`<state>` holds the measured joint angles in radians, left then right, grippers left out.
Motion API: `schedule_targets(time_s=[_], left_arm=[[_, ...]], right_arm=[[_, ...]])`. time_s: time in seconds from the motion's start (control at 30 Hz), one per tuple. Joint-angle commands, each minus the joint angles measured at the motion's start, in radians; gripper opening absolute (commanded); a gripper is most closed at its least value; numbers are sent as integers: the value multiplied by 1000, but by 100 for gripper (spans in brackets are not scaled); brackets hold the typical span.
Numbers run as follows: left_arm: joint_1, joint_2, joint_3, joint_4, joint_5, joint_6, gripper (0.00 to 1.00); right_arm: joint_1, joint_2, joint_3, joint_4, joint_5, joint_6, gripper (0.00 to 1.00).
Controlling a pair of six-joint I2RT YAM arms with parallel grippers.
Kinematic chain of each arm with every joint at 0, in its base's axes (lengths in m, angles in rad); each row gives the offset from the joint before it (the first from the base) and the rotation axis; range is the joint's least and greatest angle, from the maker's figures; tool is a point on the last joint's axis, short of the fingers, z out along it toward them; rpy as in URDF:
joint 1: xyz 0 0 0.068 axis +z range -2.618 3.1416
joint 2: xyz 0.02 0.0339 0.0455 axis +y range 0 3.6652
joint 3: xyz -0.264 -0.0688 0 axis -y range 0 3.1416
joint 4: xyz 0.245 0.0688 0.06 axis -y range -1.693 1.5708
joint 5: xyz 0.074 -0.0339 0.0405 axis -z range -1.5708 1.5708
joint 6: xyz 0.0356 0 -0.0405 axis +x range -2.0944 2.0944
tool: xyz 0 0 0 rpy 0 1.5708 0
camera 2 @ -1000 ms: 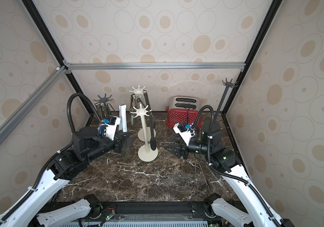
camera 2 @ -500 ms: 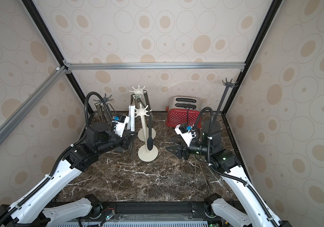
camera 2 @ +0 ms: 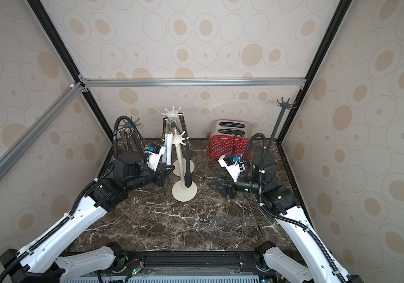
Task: Hang food tongs on kitchen utensil racks
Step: Hang the food tongs on the rack.
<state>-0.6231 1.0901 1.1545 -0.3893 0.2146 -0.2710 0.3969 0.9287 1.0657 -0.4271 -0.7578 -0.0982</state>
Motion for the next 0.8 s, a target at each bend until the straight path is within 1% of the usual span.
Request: schedule_targets(time_s=[0.0, 0.4, 0.77], left_arm=[[5, -8, 0, 45, 3, -2, 0], [5, -22, -89, 78, 21, -28, 0], [6, -40, -134, 85, 24, -34, 0]], right_arm=[[-7, 1, -12, 7, -17, -20, 59], [-8, 2, -19, 9, -27, -20, 59], [-10, 0, -22, 8, -31, -23, 59]])
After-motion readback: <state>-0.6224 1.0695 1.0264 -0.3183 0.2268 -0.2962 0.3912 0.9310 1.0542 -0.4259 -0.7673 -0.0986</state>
